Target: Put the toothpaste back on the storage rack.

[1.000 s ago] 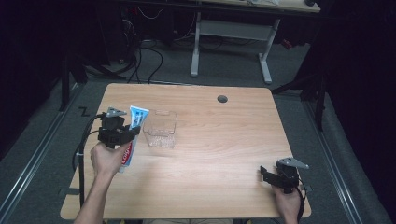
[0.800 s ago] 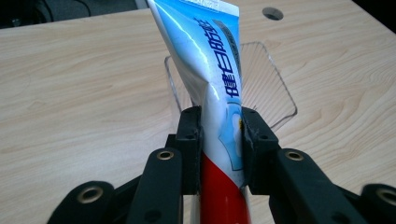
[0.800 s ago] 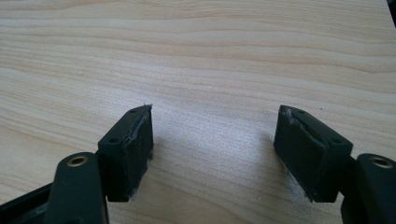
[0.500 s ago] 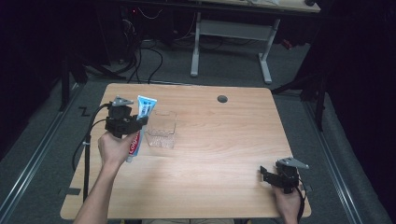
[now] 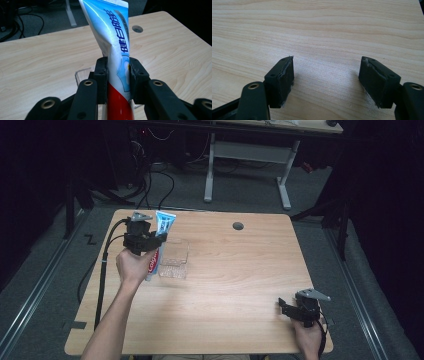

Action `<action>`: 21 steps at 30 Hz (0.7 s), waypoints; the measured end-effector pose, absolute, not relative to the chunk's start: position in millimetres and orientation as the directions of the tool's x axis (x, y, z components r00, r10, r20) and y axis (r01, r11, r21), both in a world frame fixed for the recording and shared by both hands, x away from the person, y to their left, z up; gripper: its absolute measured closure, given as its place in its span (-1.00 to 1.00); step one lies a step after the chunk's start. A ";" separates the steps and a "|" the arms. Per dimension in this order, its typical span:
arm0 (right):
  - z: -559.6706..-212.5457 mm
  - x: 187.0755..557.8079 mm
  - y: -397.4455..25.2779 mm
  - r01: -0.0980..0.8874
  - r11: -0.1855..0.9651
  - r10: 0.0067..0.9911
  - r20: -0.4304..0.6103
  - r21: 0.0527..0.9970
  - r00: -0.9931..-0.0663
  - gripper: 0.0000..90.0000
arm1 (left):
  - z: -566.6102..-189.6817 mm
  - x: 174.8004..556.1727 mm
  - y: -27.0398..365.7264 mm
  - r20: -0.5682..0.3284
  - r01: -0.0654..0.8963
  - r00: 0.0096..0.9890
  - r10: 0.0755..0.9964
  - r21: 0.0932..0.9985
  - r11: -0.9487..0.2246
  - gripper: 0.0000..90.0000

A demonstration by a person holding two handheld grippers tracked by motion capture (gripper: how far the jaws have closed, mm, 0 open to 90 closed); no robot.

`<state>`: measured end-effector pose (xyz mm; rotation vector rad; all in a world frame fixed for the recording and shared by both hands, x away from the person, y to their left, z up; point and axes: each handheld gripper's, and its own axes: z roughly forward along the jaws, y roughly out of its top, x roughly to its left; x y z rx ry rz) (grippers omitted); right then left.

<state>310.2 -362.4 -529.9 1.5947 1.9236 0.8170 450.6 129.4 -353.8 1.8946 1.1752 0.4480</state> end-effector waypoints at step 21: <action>-529.9 310.3 -362.0 0.679 0.129 0.984 -0.007 0.723 -0.180 -0.36 | -350.2 482.3 105.3 -0.117 0.532 0.490 0.864 0.826 -0.189 0.60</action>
